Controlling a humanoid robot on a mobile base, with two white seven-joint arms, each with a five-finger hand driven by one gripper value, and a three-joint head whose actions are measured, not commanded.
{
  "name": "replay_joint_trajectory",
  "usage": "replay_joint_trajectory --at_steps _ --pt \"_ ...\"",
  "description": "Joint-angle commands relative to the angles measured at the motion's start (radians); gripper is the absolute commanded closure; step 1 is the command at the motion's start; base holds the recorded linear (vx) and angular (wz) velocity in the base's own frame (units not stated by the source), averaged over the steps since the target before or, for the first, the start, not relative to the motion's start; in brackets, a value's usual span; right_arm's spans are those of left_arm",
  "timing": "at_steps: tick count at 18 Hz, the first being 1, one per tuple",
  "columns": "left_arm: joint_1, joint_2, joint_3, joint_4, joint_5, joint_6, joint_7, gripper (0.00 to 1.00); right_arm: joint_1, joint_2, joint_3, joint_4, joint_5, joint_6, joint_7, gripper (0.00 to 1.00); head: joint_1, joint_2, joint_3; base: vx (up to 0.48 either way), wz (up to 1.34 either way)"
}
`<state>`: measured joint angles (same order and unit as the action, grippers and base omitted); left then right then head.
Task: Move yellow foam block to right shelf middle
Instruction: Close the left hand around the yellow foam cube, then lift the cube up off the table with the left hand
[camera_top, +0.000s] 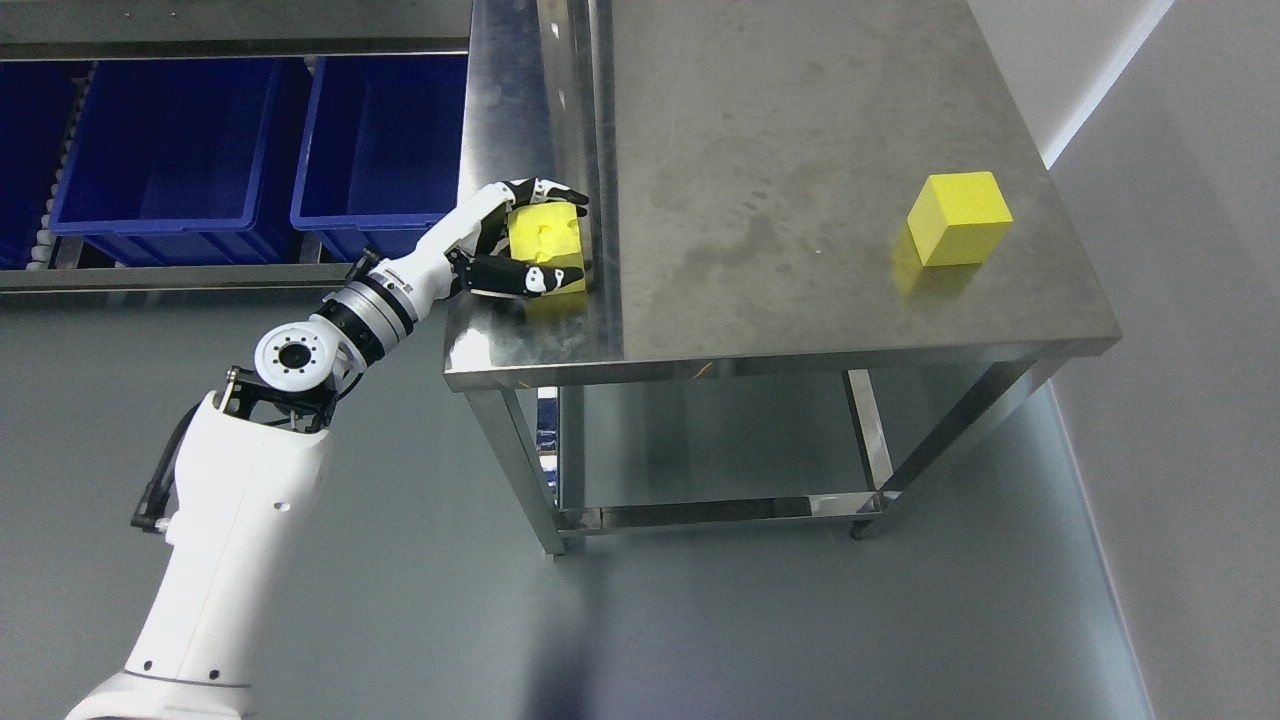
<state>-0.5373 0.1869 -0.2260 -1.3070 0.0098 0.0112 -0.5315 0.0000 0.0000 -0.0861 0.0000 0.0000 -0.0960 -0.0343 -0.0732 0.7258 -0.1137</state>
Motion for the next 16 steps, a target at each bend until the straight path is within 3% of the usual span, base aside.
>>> replay_joint_trajectory --at_steps 1,3,5,7,10,13,16 --pt "-0.003 -0.055 0.028 0.074 0.027 -0.04 0.001 0.62 0.002 -0.017 0.0 -0.017 0.003 0.001 0.001 0.0 0.0 0.0 0.0 0.0 0.0" --pt "-0.013 -0.104 0.1 0.058 0.03 -0.053 0.001 0.62 0.002 -0.017 0.0 -0.017 0.003 0.001 0.001 0.0 0.0 0.0 0.0 0.0 -0.01" --pt "-0.038 -0.169 0.265 0.004 0.036 -0.074 0.001 0.62 0.002 -0.017 0.0 -0.017 0.003 0.001 0.001 0.0 0.0 0.0 0.0 0.0 -0.01" --pt "-0.052 -0.169 0.384 -0.032 0.065 -0.076 0.013 0.6 0.002 -0.017 0.0 -0.017 0.003 0.001 0.001 0.0 0.0 0.0 0.0 -0.002 0.03" --pt "-0.052 -0.169 0.439 -0.058 0.229 -0.086 0.106 0.6 0.002 -0.017 0.0 -0.017 0.003 0.001 0.001 0.0 0.0 0.0 0.0 -0.008 0.08" --pt "-0.049 -0.169 0.442 -0.063 0.242 -0.109 0.374 0.59 0.002 -0.017 0.0 -0.017 0.003 0.001 0.001 0.0 0.0 0.0 0.0 -0.016 0.21" --pt "-0.03 -0.169 0.432 -0.096 0.242 -0.102 0.401 0.59 0.002 -0.017 0.0 -0.017 0.005 0.001 0.001 0.0 0.0 0.0 0.0 -0.031 0.39"
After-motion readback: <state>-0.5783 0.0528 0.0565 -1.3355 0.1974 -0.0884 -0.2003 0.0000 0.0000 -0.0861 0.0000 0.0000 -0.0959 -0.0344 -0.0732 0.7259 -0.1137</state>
